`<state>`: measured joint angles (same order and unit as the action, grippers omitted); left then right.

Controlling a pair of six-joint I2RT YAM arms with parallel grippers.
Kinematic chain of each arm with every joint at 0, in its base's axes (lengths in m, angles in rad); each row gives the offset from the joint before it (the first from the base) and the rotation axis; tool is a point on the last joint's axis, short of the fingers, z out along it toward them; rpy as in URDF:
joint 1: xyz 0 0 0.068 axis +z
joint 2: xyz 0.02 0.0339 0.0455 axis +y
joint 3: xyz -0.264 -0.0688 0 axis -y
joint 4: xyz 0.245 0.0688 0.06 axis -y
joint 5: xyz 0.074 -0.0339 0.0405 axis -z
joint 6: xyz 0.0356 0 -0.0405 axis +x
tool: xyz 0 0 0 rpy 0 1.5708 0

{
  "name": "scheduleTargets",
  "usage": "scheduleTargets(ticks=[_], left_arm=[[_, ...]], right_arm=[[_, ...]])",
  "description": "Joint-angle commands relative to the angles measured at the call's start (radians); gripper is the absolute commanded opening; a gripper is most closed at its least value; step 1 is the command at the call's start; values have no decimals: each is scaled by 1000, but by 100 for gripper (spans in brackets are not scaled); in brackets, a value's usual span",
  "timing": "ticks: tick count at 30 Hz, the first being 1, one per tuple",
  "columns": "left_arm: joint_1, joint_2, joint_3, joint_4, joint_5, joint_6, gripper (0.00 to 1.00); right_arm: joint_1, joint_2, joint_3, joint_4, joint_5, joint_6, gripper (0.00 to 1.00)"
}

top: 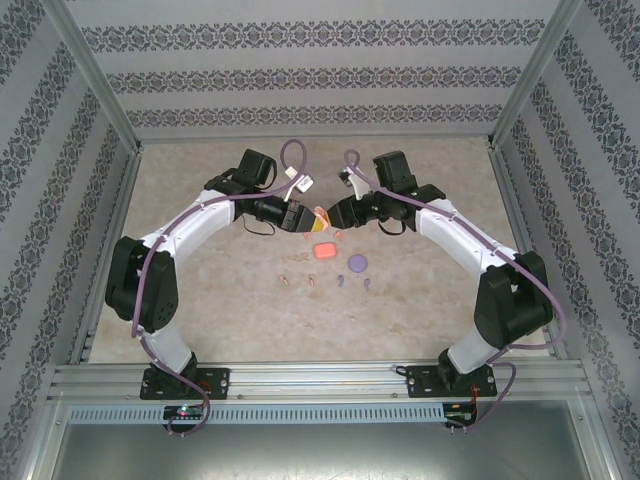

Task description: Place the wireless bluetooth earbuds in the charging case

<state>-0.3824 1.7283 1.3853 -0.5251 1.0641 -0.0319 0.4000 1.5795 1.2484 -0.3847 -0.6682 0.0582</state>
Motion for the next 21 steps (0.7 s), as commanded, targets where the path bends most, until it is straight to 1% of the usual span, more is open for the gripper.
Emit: scheduleTargets(ticks=[1, 2, 3, 4, 6, 8, 10, 14, 15, 17, 18, 21], left_arm=[[-3, -69, -35, 66, -34, -13, 0], [-1, -83, -46, 79, -44, -20, 0], [-2, -100, -59, 91, -58, -26, 0], [-1, -114, -69, 104, -72, -32, 0], [-1, -149, -98, 135, -103, -48, 0], [-2, -185, -123, 161, -140, -61, 0], [-1, -226, -150, 183, -190, -70, 0], [-1, -305, -209, 234, -288, -80, 0], [-1, -325, -224, 247, -312, -84, 0], [-2, -360, -258, 285, -336, -86, 0], [-1, -381, -281, 316, -345, -90, 0], [-2, -445, -363, 420, -405, -110, 0]], right_arm=[[-21, -93, -1, 31, -10, 39, 70], [-28, -110, -6, 26, -4, 43, 78], [-35, -129, -12, 20, 11, 47, 91], [-40, -144, -17, 12, 29, 49, 98], [-44, -180, -25, -15, 104, 50, 98], [-42, -220, -34, -30, 222, 48, 98], [-34, -266, -51, -33, 380, 60, 98], [-42, -359, -98, 7, 618, 174, 98], [-53, -384, -112, 19, 613, 189, 98], [-83, -417, -139, 47, 525, 184, 98], [-89, -423, -140, 50, 508, 193, 98], [-81, -394, -93, -22, 439, 202, 98]])
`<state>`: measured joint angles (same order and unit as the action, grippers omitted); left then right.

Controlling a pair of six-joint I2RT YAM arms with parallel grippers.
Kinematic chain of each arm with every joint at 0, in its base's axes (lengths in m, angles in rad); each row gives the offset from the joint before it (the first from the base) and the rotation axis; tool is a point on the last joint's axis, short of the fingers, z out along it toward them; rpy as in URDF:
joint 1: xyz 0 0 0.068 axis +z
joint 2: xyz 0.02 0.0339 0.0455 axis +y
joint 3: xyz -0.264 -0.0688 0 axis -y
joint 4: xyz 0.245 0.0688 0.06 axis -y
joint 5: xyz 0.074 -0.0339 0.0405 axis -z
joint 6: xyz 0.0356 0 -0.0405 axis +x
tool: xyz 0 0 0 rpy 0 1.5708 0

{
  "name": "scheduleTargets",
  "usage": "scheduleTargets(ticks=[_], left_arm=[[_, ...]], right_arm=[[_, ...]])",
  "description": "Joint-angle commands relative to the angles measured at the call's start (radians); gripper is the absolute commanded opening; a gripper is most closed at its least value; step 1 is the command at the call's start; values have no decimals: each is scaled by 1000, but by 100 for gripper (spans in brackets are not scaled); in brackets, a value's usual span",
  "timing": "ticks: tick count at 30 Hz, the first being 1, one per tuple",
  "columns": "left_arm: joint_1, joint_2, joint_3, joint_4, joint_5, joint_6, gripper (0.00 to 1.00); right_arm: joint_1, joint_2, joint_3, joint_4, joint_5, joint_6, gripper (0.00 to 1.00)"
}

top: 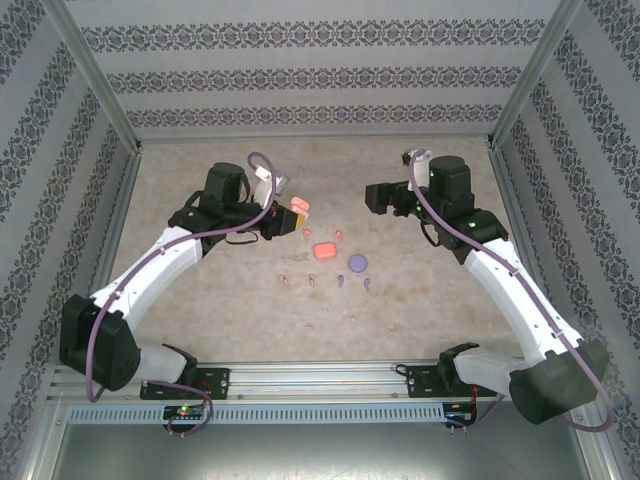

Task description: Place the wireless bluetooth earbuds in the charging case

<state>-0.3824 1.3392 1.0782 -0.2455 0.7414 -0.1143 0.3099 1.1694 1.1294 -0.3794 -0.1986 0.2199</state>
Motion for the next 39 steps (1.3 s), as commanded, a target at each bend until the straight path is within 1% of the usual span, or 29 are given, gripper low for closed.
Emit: scheduleTargets(ticks=[1, 2, 4, 6, 7, 8, 11, 12, 16, 21, 23, 26, 28, 32, 39], left_arm=[[-3, -83, -89, 182, -112, -28, 0], [-3, -105, -121, 221, -149, -31, 0], [-6, -167, -214, 342, -230, -32, 0], [-7, -232, -304, 449, -339, -29, 0], [-7, -266, -341, 485, -399, -23, 0], [-7, -292, -370, 508, -431, -16, 0], [-8, -359, -427, 523, -540, -13, 0], [-7, -378, -439, 522, -571, -17, 0], [-7, -418, -472, 521, -692, -58, 0], [0, -446, -516, 577, -798, -94, 0], [6, -451, -522, 587, -799, -92, 0], [19, -441, -513, 593, -762, -85, 0], [33, -427, -498, 582, -726, -93, 0], [63, -408, -486, 584, -679, -125, 0], [129, -378, -464, 578, -603, -190, 0]], right_arm=[[22, 28, 33, -43, -39, 45, 98], [39, 34, 36, -54, -30, 47, 98], [100, 47, 33, -65, 50, 54, 98], [156, 70, 35, -75, 109, 63, 98], [178, 88, 36, -79, 115, 70, 98], [193, 104, 38, -82, 108, 75, 98], [230, 163, 32, -63, 28, 106, 98], [248, 187, 35, -57, 6, 116, 97], [318, 300, 66, -49, -49, 157, 85], [421, 465, 142, -85, -40, 197, 73], [455, 529, 169, -94, -28, 216, 68], [499, 622, 213, -106, -7, 240, 63], [529, 683, 252, -126, 10, 247, 59], [566, 773, 313, -168, 50, 255, 54], [615, 863, 379, -213, 120, 266, 53]])
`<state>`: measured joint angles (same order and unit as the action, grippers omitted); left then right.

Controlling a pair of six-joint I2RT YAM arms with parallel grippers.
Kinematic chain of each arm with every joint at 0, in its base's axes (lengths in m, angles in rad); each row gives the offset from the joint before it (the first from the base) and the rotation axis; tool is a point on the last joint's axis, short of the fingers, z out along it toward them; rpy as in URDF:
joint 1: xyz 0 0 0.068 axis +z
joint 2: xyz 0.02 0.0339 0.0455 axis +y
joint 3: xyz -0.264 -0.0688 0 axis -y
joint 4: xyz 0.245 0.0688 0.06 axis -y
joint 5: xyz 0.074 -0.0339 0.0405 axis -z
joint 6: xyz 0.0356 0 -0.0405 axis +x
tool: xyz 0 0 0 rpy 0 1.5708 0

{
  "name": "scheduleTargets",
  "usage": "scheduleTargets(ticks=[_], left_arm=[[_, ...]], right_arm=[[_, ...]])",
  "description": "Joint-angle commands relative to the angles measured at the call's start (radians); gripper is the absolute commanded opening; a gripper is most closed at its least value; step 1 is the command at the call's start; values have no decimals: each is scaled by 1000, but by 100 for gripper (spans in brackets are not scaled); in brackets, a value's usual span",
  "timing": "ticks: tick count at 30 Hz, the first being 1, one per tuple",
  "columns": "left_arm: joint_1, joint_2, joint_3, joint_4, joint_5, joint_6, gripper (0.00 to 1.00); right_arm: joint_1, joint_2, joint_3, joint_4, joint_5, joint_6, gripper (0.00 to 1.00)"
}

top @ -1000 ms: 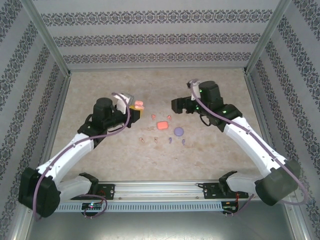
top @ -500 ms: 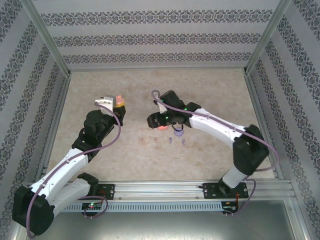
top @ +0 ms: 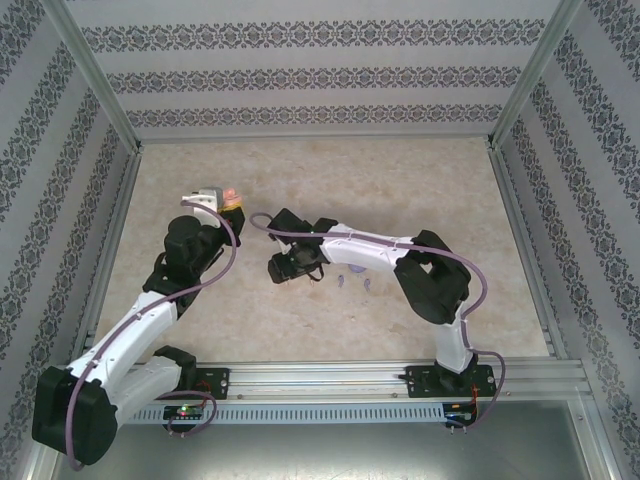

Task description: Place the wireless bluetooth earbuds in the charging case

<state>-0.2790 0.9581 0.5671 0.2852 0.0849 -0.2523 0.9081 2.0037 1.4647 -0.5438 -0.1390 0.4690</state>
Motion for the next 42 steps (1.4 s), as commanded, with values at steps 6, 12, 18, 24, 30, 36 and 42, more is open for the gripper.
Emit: scheduleTargets(ticks=[6, 12, 18, 24, 30, 36, 42], left_arm=[[80, -1, 37, 62, 72, -95, 0], [124, -7, 24, 79, 77, -139, 0], [147, -4, 11, 93, 85, -162, 0], [163, 1, 3, 104, 91, -174, 0], [169, 7, -1, 117, 103, -183, 0], [174, 6, -4, 118, 108, -186, 0], [176, 7, -8, 123, 112, -189, 0]], right_arm=[[31, 84, 84, -68, 97, 35, 50], [34, 132, 126, -90, 121, 59, 48], [44, 165, 162, -109, 140, 83, 47], [61, 190, 188, -143, 168, 98, 47], [73, 206, 208, -179, 205, 118, 44], [81, 218, 222, -190, 225, 145, 42], [81, 223, 228, -186, 217, 157, 42]])
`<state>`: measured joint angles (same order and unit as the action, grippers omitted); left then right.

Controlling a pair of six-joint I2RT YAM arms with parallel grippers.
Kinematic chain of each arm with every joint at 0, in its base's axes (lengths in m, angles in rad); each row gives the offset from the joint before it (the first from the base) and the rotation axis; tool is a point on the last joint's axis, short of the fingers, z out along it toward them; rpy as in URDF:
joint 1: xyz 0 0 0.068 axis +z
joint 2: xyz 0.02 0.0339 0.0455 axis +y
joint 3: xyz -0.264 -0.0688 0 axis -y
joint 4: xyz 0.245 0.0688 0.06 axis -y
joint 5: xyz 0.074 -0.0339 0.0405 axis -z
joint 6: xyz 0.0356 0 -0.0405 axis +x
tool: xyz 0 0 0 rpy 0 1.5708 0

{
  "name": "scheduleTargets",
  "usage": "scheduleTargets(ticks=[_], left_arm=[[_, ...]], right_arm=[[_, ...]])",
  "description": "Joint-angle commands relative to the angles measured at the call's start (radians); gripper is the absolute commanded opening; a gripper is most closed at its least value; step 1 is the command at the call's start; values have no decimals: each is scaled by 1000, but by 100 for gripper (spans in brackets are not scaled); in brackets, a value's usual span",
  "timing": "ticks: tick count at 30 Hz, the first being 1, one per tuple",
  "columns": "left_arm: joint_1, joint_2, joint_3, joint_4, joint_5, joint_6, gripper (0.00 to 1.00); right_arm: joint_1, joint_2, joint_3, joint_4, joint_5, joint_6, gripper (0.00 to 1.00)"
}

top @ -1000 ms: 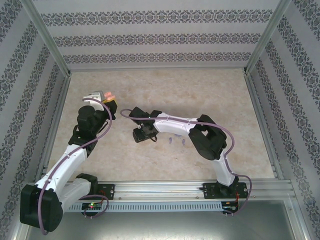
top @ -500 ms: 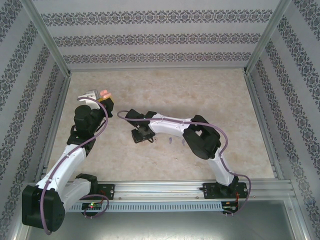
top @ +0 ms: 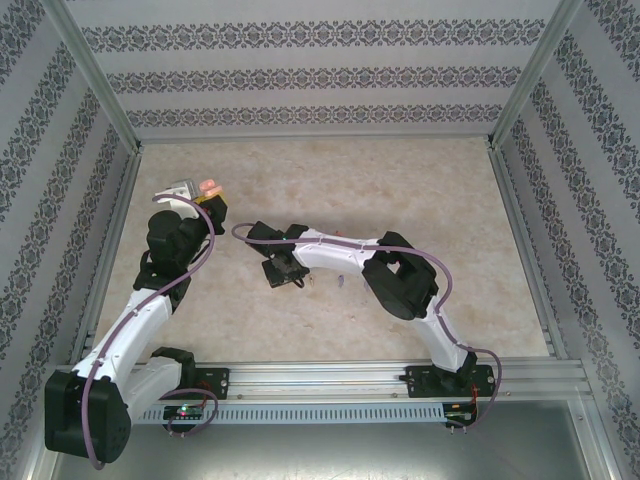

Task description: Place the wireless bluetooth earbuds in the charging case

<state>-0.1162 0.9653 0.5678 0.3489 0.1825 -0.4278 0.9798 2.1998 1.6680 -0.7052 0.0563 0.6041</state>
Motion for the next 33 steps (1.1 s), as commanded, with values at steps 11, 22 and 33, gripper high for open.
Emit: scheduleTargets(ticks=[11, 22, 33], left_arm=[[13, 1, -7, 60, 27, -16, 0], [12, 7, -4, 56, 32, -24, 0], [12, 31, 26, 29, 82, 1, 0]], right_arm=[[5, 35, 19, -7, 4, 31, 31], [4, -10, -23, 19, 10, 37, 22], [-25, -129, -84, 62, 31, 24, 19]])
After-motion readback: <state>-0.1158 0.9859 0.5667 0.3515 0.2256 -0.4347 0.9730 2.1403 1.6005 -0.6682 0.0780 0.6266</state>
